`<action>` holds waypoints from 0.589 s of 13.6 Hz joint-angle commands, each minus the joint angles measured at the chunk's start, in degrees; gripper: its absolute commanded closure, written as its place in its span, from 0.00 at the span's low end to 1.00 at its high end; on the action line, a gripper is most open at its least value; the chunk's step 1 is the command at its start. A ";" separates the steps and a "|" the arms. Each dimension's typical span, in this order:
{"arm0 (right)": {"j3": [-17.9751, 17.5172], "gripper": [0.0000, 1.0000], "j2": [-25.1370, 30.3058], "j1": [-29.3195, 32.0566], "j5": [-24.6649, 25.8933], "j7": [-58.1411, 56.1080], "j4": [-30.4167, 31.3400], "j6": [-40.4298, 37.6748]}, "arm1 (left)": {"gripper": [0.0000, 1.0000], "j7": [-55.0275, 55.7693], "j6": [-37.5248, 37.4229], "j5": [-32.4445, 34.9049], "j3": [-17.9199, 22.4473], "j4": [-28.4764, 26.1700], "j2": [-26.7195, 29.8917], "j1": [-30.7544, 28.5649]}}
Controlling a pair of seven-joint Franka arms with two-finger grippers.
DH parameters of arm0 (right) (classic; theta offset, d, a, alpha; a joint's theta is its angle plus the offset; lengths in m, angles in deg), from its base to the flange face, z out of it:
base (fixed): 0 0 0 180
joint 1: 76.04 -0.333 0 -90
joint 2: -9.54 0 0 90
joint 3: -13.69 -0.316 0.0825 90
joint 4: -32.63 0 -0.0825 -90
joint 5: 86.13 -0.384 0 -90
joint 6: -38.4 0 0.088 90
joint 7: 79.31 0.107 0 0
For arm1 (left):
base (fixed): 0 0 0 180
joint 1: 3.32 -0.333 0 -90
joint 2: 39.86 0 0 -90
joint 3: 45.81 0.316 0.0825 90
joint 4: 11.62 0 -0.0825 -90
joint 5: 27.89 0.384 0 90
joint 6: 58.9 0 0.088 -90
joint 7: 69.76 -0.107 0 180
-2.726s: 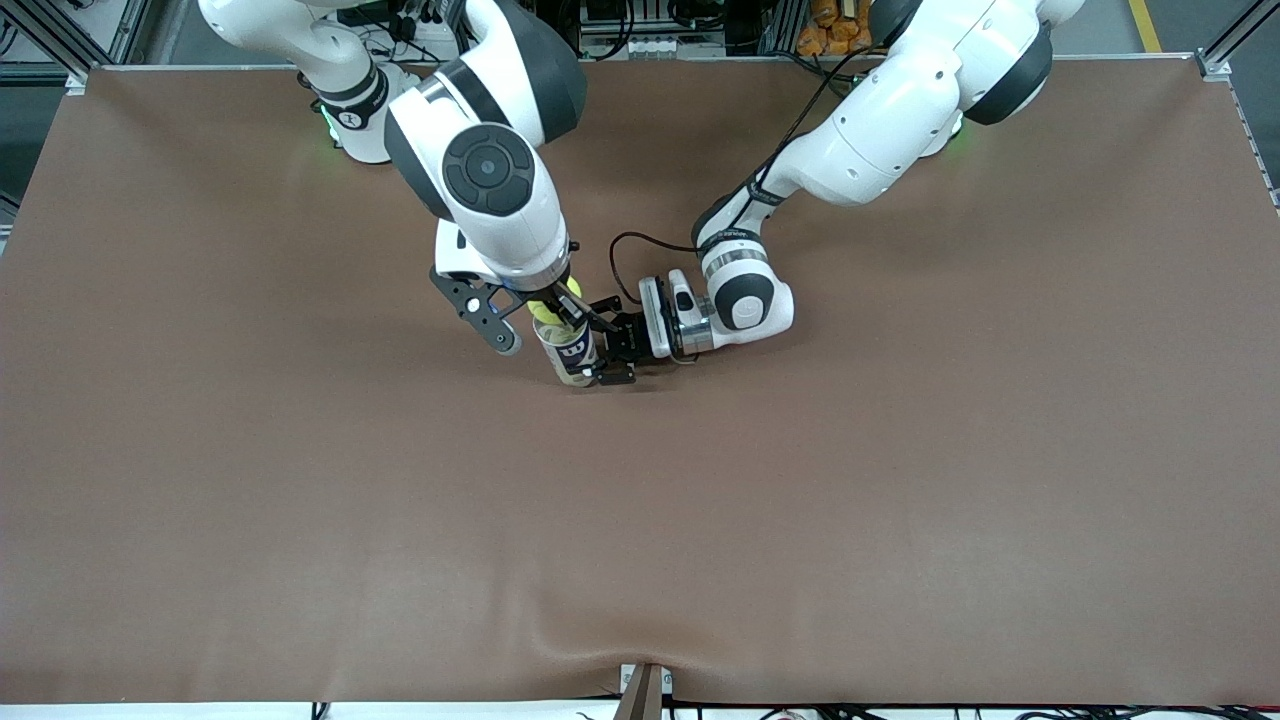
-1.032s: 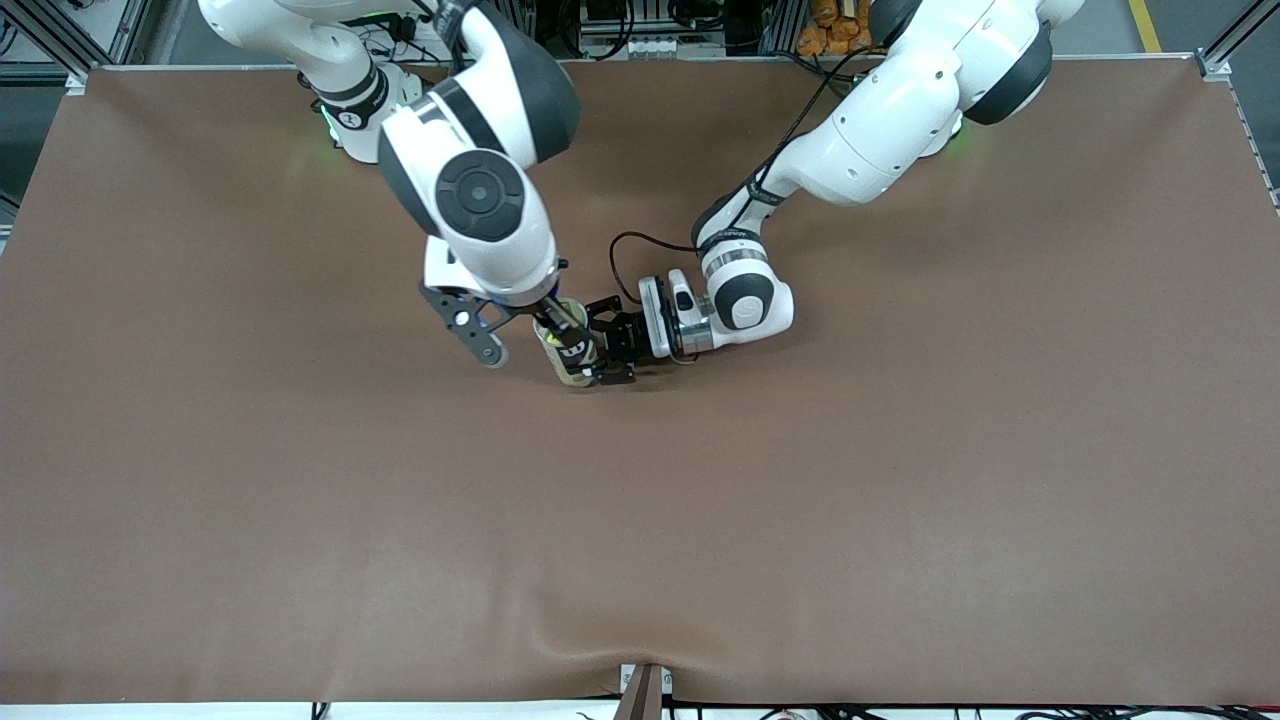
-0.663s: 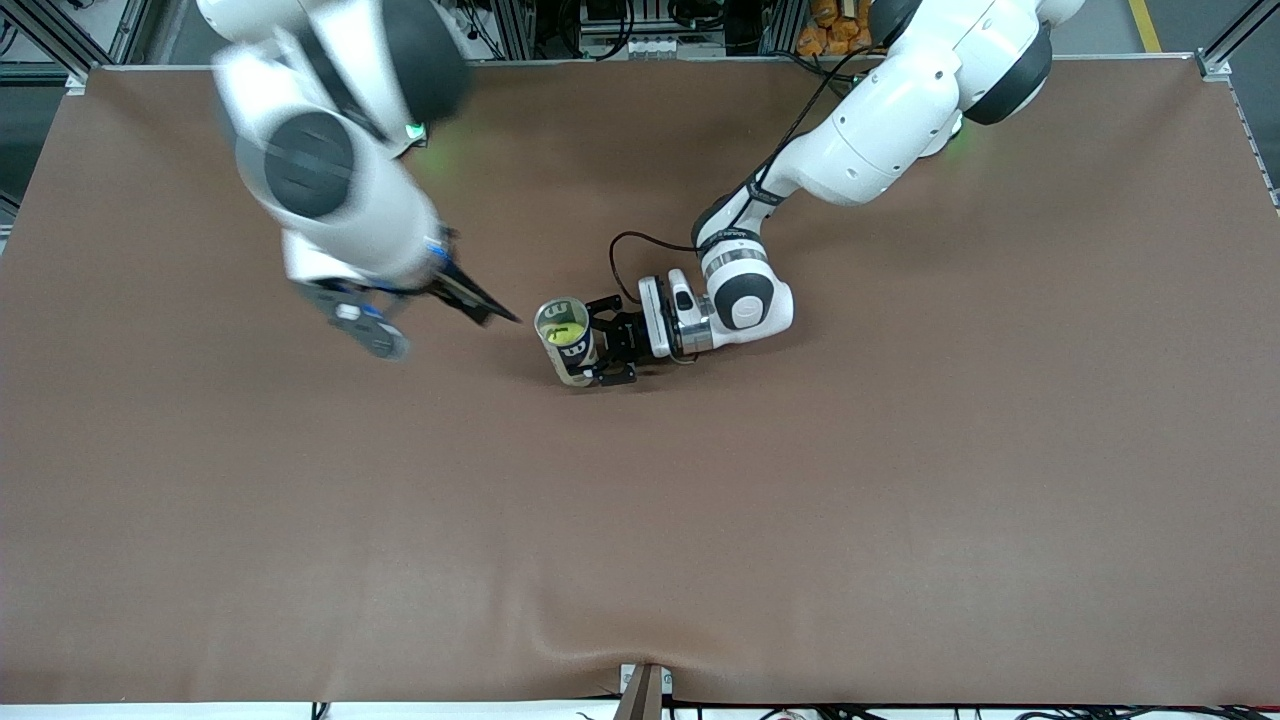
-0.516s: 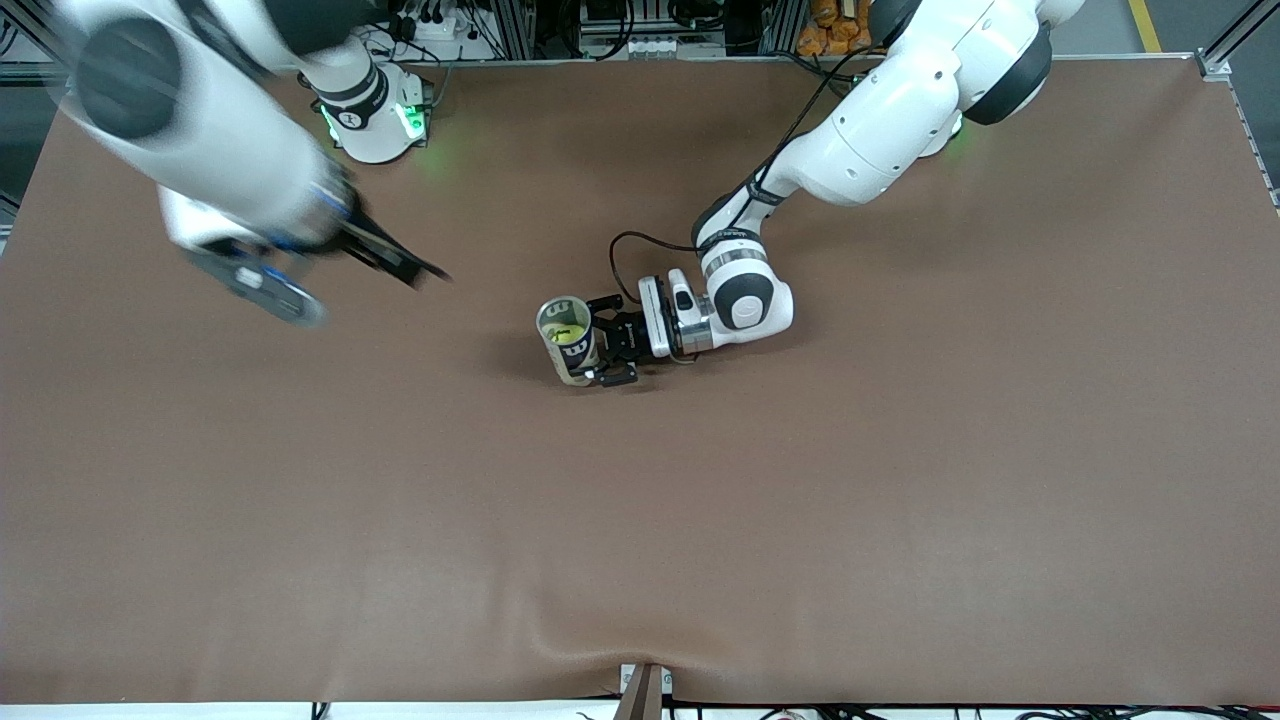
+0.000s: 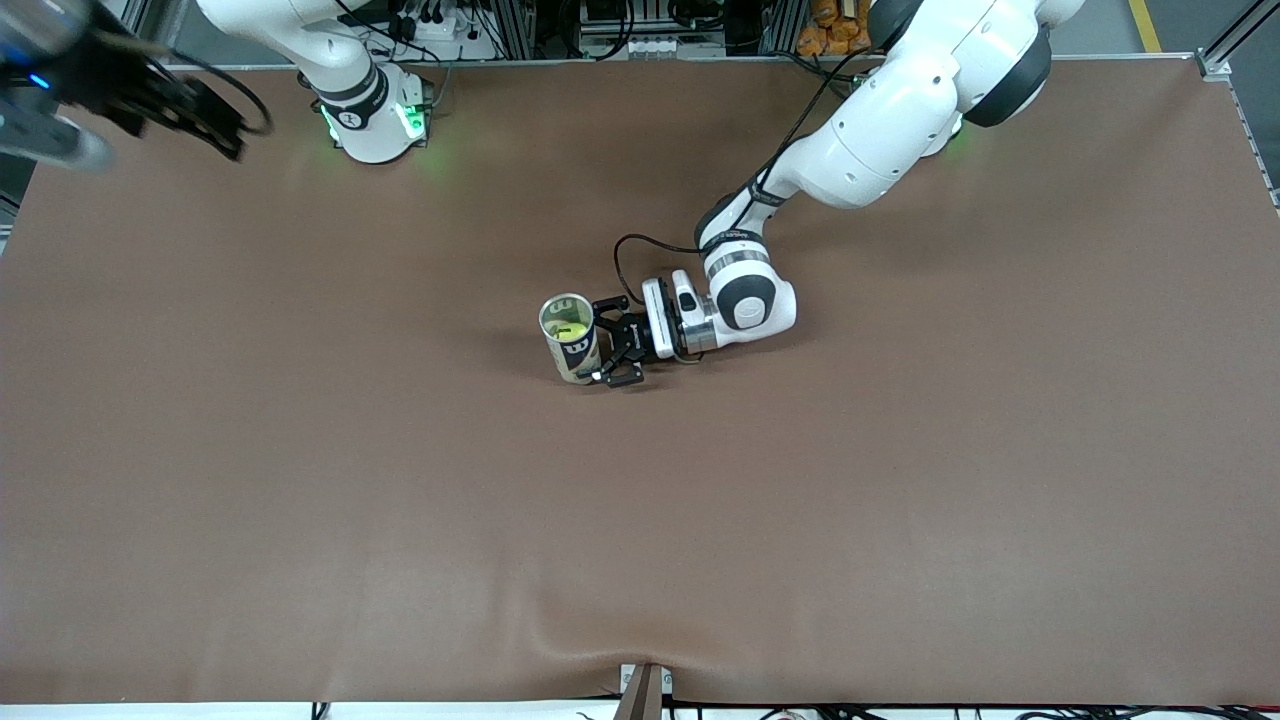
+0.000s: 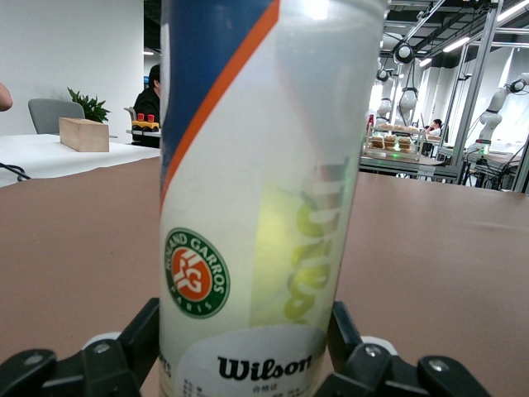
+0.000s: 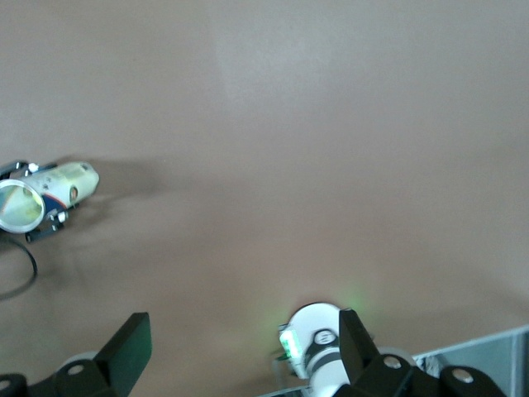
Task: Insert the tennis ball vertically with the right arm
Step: 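Open the right gripper and withdraw it toward its base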
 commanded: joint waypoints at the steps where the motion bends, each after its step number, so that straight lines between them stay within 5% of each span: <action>1: 2.30 0.00 4.45 3.68 -0.17 -11.15 5.43 2.62 | 0.15 -15.89 0.64 -3.67 -1.15 -3.28 0.13 -1.40; 4: 3.10 0.00 9.01 6.58 -0.17 -14.58 16.38 12.34 | 0.11 -15.80 0.64 -3.58 -1.24 -4.52 1.01 -2.28; 5: 3.37 0.00 10.16 7.20 -0.09 -16.17 19.82 15.43 | 0.00 -15.89 0.64 -3.58 -1.33 -5.30 1.45 -2.63; 8: 3.46 0.00 9.73 9.83 -0.17 -17.41 23.10 20.28 | 0.00 -15.72 0.55 -3.58 -1.33 -7.24 3.38 -3.42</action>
